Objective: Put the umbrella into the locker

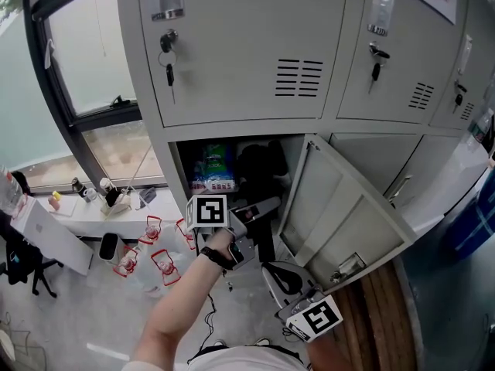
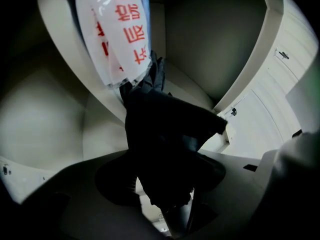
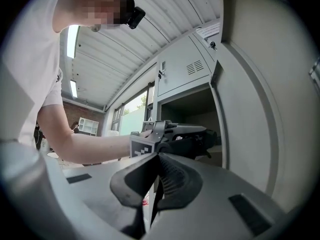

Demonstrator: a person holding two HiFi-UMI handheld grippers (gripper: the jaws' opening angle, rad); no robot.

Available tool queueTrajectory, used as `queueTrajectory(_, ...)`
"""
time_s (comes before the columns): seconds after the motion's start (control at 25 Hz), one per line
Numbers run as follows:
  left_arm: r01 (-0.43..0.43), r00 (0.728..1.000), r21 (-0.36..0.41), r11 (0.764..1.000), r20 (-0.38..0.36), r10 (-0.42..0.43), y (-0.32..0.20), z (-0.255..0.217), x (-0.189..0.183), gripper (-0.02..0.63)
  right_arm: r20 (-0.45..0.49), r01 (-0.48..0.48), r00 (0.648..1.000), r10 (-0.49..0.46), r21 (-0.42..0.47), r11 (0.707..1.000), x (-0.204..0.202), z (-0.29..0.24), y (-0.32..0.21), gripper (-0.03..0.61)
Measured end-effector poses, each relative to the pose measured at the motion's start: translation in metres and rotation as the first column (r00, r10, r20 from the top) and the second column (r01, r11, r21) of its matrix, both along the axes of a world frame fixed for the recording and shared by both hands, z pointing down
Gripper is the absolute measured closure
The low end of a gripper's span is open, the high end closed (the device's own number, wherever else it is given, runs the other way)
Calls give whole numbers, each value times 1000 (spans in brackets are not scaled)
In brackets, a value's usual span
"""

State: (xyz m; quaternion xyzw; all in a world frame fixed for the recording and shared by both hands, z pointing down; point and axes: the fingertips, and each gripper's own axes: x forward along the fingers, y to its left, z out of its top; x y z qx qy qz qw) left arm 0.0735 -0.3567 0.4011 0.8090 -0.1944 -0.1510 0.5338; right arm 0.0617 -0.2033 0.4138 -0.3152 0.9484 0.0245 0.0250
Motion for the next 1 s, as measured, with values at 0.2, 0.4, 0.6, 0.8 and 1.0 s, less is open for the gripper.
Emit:
queueTrajectory(0.2,-15,1000,13,1000,6,15,3,0,1,347,18,-2,1000,2,12,1000,-1,-7,-7,561)
queueTrajectory(0.4,-63,998,18,998,-3,63,17,1,-2,327,26,-10,1000,10,19,1000,-3,-10,-11,561)
queueTrajectory(0.6,-158,986,9,987,-49,158,44,-3,1,368,30,-24,999,23,20,1000,-4,-11,-20,561)
queueTrajectory(0.8,-133,989,-8,991,-71,132,35,-6,0,408,23,-61,998,61,10,998,0,-11,-24,561)
queueTrajectory(1.0,-105,991,-20,994,-86,103,18,-10,2,408,15,-114,993,115,-21,993,15,-4,-21,561)
